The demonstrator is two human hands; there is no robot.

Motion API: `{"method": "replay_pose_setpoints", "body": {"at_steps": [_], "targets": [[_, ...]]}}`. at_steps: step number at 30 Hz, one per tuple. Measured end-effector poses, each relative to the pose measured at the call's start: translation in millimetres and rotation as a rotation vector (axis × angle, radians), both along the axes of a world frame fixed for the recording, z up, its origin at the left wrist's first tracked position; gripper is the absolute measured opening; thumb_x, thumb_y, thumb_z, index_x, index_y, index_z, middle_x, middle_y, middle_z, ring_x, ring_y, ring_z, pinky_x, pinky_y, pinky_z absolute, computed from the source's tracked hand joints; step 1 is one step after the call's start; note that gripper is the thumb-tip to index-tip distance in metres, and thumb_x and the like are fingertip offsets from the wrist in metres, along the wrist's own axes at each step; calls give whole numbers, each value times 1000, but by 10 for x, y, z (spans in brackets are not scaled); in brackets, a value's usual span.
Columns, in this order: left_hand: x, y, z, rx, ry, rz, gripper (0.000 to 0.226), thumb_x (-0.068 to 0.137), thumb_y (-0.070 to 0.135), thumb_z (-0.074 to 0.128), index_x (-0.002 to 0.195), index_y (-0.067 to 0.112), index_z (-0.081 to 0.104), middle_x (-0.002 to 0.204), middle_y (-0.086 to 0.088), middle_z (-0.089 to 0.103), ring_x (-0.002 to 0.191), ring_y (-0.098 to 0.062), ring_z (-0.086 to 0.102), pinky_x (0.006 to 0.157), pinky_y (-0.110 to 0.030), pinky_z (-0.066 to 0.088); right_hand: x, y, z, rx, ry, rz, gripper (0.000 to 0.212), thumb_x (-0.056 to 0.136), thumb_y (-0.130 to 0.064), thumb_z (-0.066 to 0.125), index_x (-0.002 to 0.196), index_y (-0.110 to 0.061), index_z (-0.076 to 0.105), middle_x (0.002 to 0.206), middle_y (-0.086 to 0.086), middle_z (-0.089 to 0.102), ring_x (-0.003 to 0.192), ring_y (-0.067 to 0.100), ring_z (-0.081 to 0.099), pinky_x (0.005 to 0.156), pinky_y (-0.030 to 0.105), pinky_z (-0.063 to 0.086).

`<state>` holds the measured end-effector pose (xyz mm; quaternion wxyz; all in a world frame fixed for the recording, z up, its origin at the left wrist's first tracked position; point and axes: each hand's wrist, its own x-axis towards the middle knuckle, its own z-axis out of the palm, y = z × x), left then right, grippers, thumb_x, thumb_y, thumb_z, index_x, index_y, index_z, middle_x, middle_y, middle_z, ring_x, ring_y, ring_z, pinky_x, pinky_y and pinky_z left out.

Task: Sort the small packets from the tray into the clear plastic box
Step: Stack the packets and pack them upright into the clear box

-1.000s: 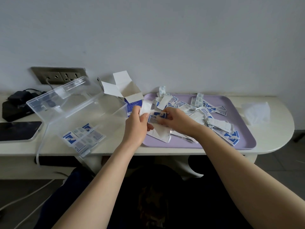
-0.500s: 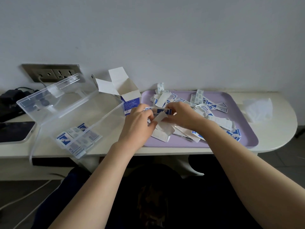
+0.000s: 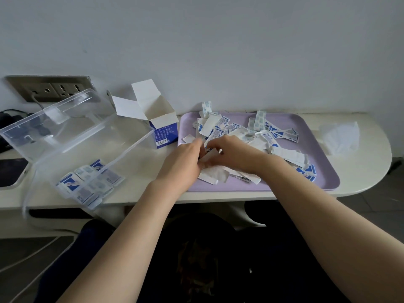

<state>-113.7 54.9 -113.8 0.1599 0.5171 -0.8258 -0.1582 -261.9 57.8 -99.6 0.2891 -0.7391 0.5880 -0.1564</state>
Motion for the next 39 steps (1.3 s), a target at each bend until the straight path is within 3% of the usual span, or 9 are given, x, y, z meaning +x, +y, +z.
{"method": "replay_pose_setpoints", "body": {"at_steps": [4, 9, 12, 17, 22, 28, 31, 36, 39], "targets": [[-30, -40, -35, -22, 39, 80, 29, 88, 1, 54, 96, 19, 32, 84, -9, 59, 71, -32, 59, 61, -40, 50, 85, 29, -17, -165, 45, 42, 13, 86, -19, 63, 91, -7, 64, 86, 8, 64, 79, 26, 55, 71, 35, 46], [-64, 24, -84, 17, -139, 69, 28, 91, 3, 45, 113, 14, 32, 80, -5, 48, 71, -30, 56, 57, -32, 36, 122, 104, -129, -262, 202, 101, 19, 91, -18, 56, 109, -11, 54, 109, 7, 61, 98, 28, 57, 79, 41, 45], [-94, 87, -115, 97, -223, 60, 46, 93, 6, 44, 135, 11, 25, 96, -8, 54, 71, -25, 49, 60, -31, 37, 129, 125, -223, -260, 244, 97, 25, 91, -18, 56, 114, -10, 48, 115, 6, 59, 102, 29, 57, 76, 39, 44], [-55, 120, -166, 178, -243, 67, 36, 90, 10, 51, 123, 10, 40, 114, -14, 56, 99, -32, 57, 72, -32, 41, 71, 151, -282, -173, 319, 100, 36, 91, -24, 58, 124, -15, 47, 125, 3, 51, 112, 23, 53, 90, 37, 43], [-12, 97, -203, 168, -292, 72, 30, 90, 9, 50, 120, 9, 50, 122, -9, 54, 109, -30, 55, 85, -37, 47, 56, 208, -308, -92, 317, 95, 42, 92, -25, 55, 130, -13, 39, 133, 5, 46, 124, 22, 41, 100, 33, 36], [-15, 90, -187, 81, -280, 106, 25, 90, 8, 49, 115, 13, 53, 118, -8, 56, 107, -30, 53, 80, -37, 43, 164, 178, -323, -175, 431, 61, 25, 94, -18, 50, 117, -9, 51, 120, 9, 56, 113, 26, 50, 81, 33, 38], [21, 50, -179, -2, -338, 122, 30, 90, 10, 52, 119, 16, 51, 122, -6, 53, 112, -28, 48, 84, -36, 43, 135, 139, -296, -209, 406, -3, 26, 95, -15, 48, 120, -11, 53, 120, 8, 56, 114, 25, 48, 74, 29, 33], [52, 28, -207, 169, -180, 170, 26, 87, 5, 47, 109, 15, 57, 109, -13, 61, 98, -34, 58, 83, -40, 50, 148, 104, -425, -81, 107, -120, 41, 89, 0, 51, 128, -7, 40, 128, 14, 44, 118, 29, 44, 94, 33, 36], [22, 30, -225, 207, -138, 135, 31, 85, -1, 46, 111, 11, 56, 115, -13, 57, 101, -31, 57, 84, -37, 48, 192, 117, -503, -38, -16, -145, 47, 82, 11, 48, 127, -3, 39, 127, 16, 45, 119, 29, 44, 96, 29, 35]]}}
